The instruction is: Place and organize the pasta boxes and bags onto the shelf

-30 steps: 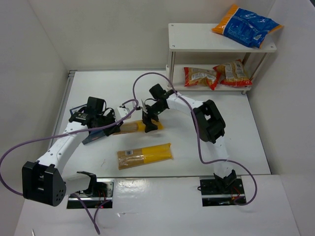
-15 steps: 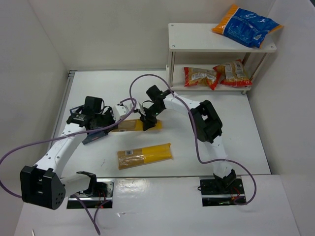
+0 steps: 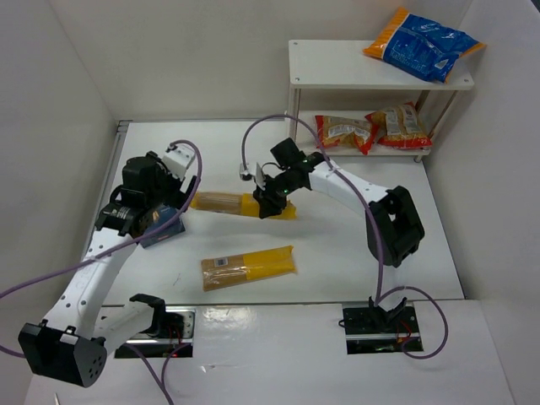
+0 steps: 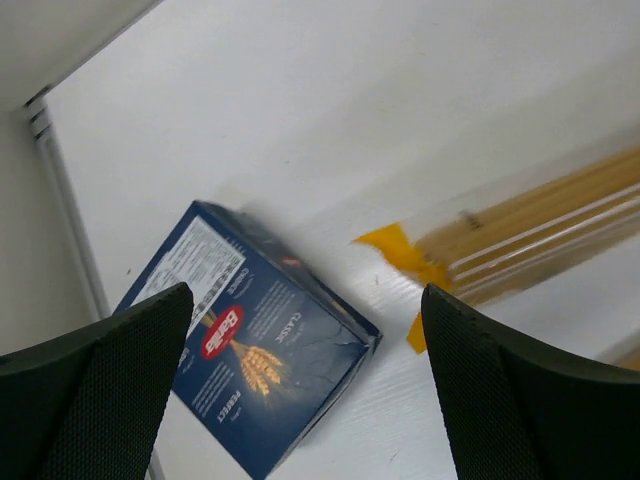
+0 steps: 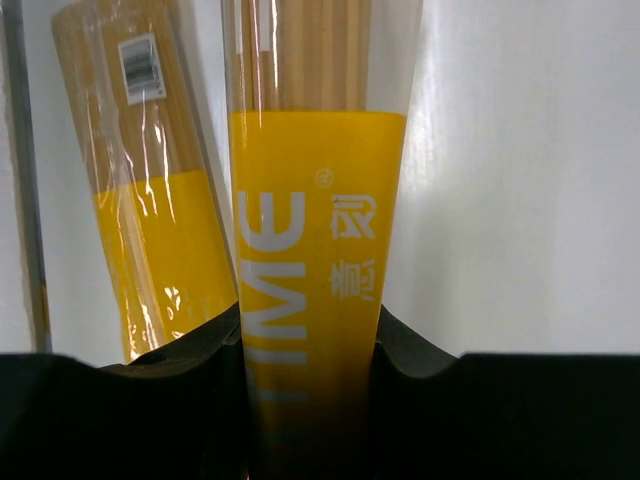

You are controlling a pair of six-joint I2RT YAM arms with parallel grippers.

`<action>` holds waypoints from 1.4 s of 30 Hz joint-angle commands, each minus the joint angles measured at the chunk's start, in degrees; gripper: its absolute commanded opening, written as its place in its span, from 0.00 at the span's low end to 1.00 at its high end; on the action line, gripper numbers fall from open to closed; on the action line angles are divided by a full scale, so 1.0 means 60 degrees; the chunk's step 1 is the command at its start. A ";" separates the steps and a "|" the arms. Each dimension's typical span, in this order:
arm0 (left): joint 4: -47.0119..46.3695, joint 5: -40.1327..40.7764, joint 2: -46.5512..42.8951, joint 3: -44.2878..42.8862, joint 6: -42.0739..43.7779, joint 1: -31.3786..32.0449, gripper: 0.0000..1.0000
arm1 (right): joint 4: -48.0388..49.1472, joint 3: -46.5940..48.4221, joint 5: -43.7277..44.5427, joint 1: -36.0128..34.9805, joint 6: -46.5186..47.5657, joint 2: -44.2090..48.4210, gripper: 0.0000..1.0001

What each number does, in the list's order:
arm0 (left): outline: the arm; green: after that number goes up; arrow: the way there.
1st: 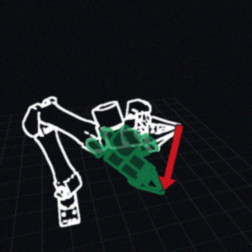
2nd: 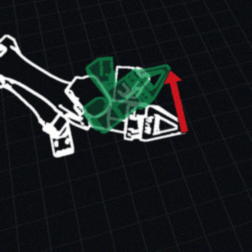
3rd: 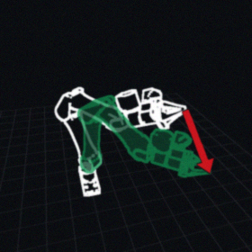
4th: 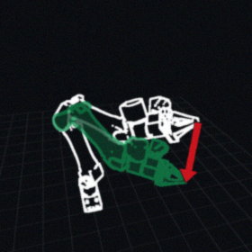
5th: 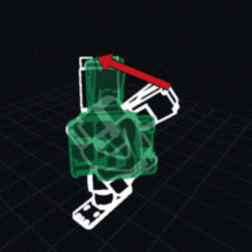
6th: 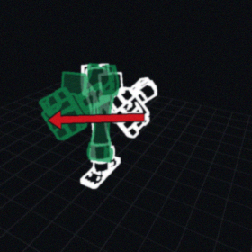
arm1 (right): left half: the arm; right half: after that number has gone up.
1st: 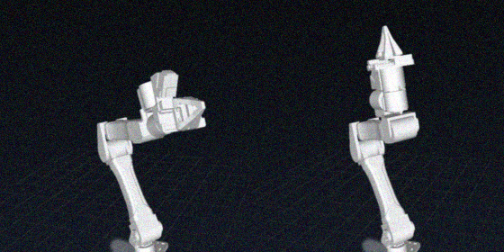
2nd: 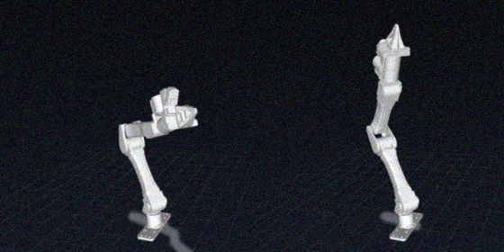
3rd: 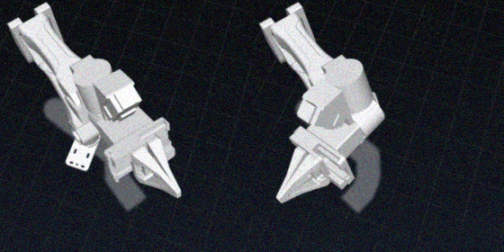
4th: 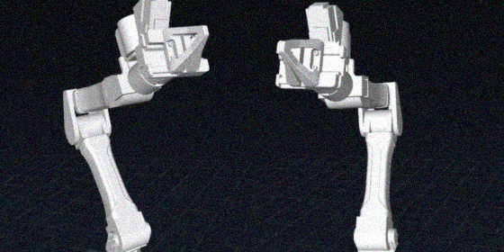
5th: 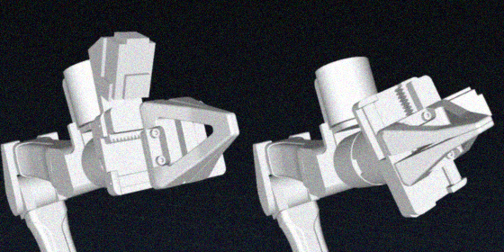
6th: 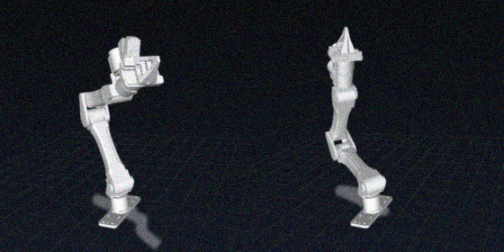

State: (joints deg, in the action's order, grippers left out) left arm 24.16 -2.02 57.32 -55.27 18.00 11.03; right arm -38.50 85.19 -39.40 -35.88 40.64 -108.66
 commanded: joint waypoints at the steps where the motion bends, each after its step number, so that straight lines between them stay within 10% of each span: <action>1: -0.0570 0.2122 -0.0397 -0.0355 -0.1373 -0.0138 1.00 | 0.1319 0.0070 -0.0407 0.0281 -0.1191 0.1395 0.00; 10: -0.0585 0.3077 -0.0706 0.0305 -0.2237 -0.0666 1.00 | 0.1936 0.1195 0.2111 0.0457 -0.3873 0.2977 0.00; 27: -0.0380 0.2798 -0.0515 0.0656 -0.2033 -0.1003 1.00 | -0.3042 1.1227 0.2525 0.2243 -0.5529 -0.0607 0.00; 42: -0.0292 0.2476 -0.0339 0.0656 -0.1931 -0.1003 1.00 | -0.3075 1.3295 0.3357 0.4147 -0.6085 -0.1475 0.00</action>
State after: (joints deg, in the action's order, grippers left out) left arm 23.09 13.45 55.33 -51.62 7.11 5.32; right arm -66.28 156.92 -19.79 -13.26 5.58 -121.05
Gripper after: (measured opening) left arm 0.999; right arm 0.406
